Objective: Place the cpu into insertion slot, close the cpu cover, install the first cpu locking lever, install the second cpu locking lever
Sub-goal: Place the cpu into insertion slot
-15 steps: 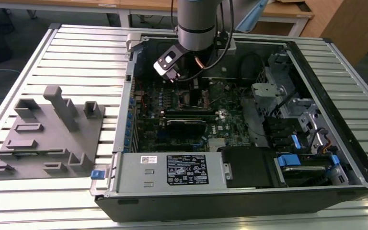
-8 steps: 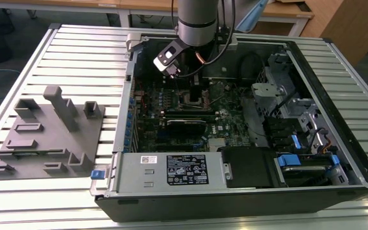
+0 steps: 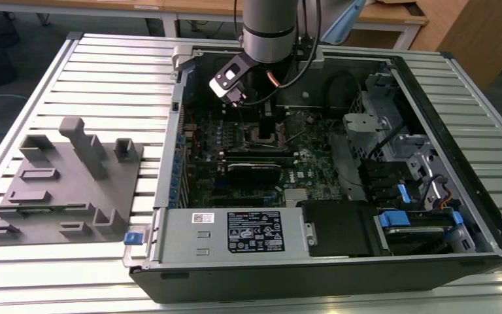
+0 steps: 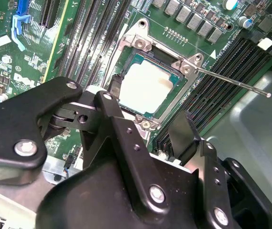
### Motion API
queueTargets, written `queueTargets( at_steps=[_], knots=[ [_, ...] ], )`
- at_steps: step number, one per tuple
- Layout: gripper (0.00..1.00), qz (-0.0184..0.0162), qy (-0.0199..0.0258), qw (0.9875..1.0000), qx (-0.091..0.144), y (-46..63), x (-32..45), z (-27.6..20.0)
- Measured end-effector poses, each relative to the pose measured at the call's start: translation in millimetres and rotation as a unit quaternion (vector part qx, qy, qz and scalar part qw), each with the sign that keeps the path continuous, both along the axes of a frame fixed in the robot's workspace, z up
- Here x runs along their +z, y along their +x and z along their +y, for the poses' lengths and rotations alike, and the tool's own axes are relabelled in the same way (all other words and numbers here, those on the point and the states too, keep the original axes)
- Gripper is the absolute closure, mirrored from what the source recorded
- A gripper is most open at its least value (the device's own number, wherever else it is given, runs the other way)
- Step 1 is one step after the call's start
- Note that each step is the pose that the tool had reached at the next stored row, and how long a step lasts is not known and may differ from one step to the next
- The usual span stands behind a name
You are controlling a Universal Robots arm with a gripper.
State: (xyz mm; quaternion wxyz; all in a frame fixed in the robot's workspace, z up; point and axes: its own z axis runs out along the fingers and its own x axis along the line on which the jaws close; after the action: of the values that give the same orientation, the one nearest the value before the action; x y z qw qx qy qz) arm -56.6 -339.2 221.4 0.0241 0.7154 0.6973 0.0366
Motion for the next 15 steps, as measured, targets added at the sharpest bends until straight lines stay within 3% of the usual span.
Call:
queueTargets(
  at_steps=[5,9,12,15],
  knots=[
    [0.35,0.0001,0.0000,1.0000,0.000,0.0,0.0,0.0],
    [0.53,0.0002,0.0000,1.0000,0.000,0.0,0.0,0.0],
    [0.59,0.0002,0.0000,1.0000,0.000,0.0,0.0,0.0],
    [0.77,0.0003,0.0000,1.0000,0.000,0.0,0.0,0.0]
  ],
)
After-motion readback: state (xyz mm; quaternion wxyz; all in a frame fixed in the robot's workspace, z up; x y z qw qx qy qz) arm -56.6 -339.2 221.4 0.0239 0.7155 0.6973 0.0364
